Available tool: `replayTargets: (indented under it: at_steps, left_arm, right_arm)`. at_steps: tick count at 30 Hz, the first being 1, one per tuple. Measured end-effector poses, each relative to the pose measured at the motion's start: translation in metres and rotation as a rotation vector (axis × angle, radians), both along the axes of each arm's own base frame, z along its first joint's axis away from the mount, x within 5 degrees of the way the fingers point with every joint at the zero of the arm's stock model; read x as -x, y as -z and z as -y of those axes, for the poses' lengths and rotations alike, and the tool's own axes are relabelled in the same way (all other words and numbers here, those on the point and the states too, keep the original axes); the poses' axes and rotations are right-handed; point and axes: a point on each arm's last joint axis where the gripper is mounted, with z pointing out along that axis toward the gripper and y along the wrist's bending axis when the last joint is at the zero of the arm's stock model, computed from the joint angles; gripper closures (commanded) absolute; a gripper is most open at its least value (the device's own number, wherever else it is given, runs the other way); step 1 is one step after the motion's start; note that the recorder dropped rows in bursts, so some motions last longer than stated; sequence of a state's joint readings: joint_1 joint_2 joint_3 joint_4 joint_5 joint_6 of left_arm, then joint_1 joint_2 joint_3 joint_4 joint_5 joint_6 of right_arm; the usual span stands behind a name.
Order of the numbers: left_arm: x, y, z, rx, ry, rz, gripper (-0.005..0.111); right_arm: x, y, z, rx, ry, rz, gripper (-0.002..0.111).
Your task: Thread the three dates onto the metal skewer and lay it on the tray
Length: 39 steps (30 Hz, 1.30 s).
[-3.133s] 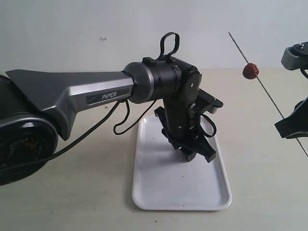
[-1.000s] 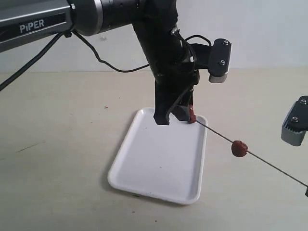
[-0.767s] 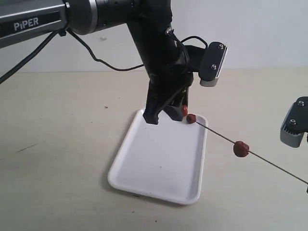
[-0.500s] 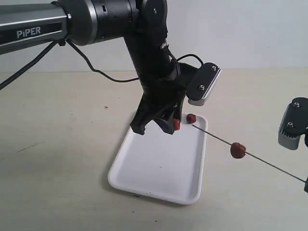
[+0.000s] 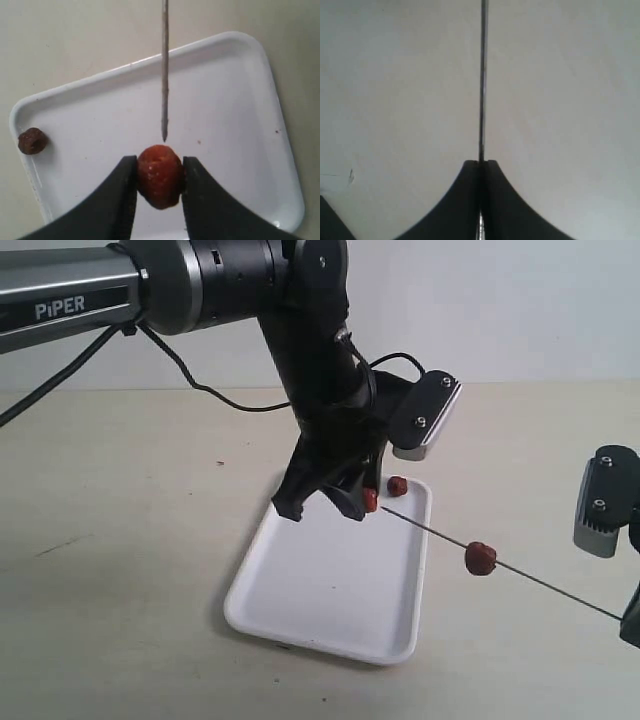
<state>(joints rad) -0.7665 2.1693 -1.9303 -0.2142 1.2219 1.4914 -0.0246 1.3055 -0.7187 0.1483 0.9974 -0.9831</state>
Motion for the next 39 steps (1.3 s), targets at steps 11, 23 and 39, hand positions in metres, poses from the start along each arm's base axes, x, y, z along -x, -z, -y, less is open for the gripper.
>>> replayTargets:
  at_steps: [11, 23, 39]
  left_arm:
    - [0.0015, -0.0005, 0.0017, 0.019, 0.007, -0.015, 0.076]
    - [0.0022, -0.0008, 0.0025, 0.028, 0.007, -0.023, 0.076]
    - [0.0024, -0.0009, 0.0027, 0.031, 0.008, -0.026, 0.076]
  right_arm:
    - [-0.0026, -0.0004, -0.0010, -0.012, 0.011, 0.027, 0.108]
    - [-0.0025, 0.0004, 0.0012, 0.014, -0.004, 0.024, 0.108]
    - [-0.0046, 0.0022, 0.0026, 0.030, -0.010, 0.030, 0.108]
